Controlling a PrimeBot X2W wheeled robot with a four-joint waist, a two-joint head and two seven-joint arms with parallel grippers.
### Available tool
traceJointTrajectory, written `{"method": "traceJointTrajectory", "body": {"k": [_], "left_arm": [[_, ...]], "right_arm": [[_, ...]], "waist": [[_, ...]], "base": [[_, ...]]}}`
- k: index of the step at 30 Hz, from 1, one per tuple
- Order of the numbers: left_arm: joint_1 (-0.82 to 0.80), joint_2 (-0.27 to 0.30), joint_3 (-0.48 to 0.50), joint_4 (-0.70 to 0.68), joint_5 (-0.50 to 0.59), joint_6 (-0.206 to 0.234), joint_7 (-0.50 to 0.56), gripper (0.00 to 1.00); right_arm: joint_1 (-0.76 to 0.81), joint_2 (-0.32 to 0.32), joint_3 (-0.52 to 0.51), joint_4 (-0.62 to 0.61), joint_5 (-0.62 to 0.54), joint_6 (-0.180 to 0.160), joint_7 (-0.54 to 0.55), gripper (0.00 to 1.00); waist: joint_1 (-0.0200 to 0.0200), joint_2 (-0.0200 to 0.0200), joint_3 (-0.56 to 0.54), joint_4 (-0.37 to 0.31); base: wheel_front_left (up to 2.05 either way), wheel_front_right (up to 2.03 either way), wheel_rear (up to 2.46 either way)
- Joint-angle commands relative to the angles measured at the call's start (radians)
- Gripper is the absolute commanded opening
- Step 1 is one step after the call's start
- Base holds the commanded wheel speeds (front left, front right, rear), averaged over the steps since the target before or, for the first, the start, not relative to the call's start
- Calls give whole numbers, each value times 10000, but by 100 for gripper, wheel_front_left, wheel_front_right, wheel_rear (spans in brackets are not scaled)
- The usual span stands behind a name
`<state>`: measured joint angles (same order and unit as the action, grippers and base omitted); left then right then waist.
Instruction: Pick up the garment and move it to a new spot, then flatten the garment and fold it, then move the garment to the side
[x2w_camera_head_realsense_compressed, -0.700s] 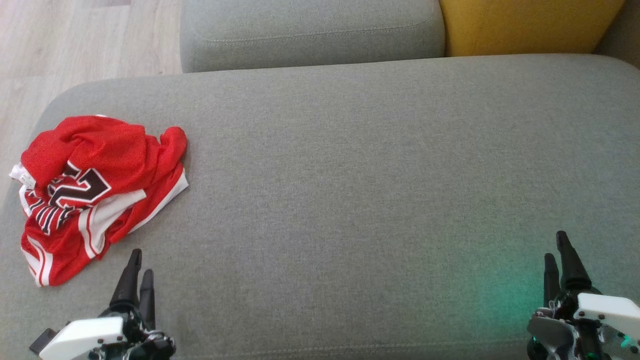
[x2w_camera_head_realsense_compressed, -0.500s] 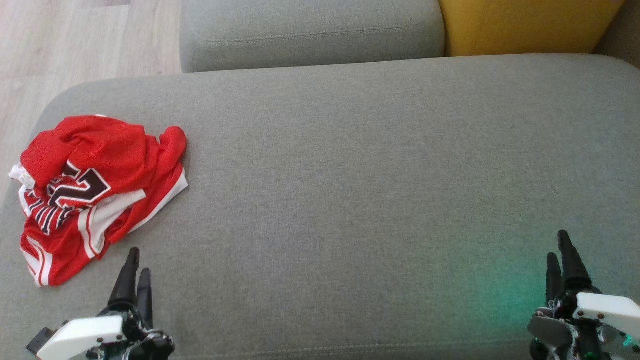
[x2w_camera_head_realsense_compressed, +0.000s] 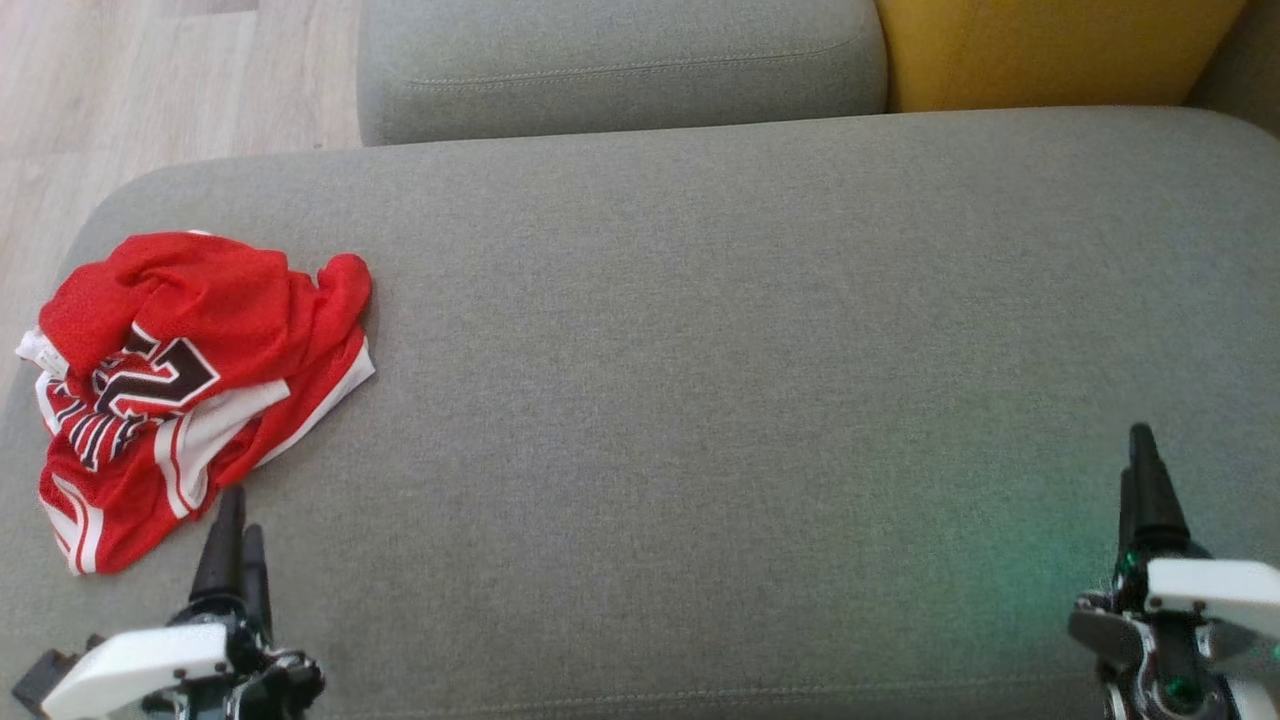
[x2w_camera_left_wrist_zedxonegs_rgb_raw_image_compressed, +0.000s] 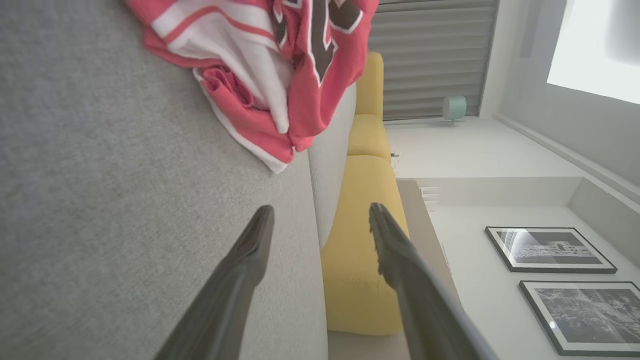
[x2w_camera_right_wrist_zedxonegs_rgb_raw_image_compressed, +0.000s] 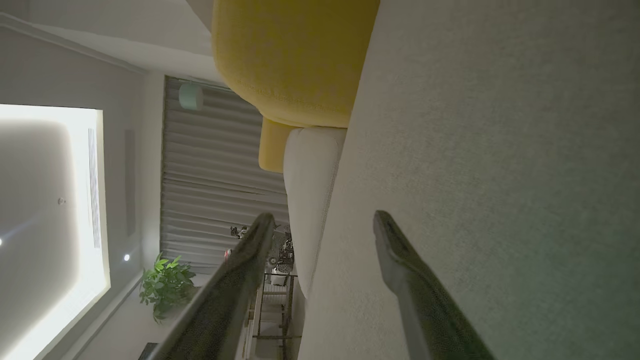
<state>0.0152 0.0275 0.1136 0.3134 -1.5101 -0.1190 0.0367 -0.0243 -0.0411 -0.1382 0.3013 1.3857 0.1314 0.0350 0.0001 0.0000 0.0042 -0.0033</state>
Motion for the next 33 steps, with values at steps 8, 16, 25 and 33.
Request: {"method": "traceJointTrajectory", "body": {"k": [8, 16, 25, 33], "left_arm": [[-694, 117, 489, -1027, 1124, -39, -324, 100], [-660, 125, 146, -1862, 2438, 129, -532, 100], [-573, 137, -915, -2815, 4913, 726, -828, 100], [-577, 211, -1712, -2833, 7065, 1273, -1066, 100]], "right_arm": [[-690, -45, 181, -1257, -1958, -2, -327, 100], [-762, -49, 383, -1838, -3532, -3, -533, 100], [-759, -54, 909, -2233, -5622, -3, -827, 100], [-764, -58, 1136, -2286, -7322, -4, -1063, 100]], "waist": [[0, 0, 18, -26], [0, 0, 38, -41], [0, 0, 87, -90], [0, 0, 80, -138]], "base": [[0, 0, 0], [0, 0, 0], [0, 0, 0], [0, 0, 0]]}}
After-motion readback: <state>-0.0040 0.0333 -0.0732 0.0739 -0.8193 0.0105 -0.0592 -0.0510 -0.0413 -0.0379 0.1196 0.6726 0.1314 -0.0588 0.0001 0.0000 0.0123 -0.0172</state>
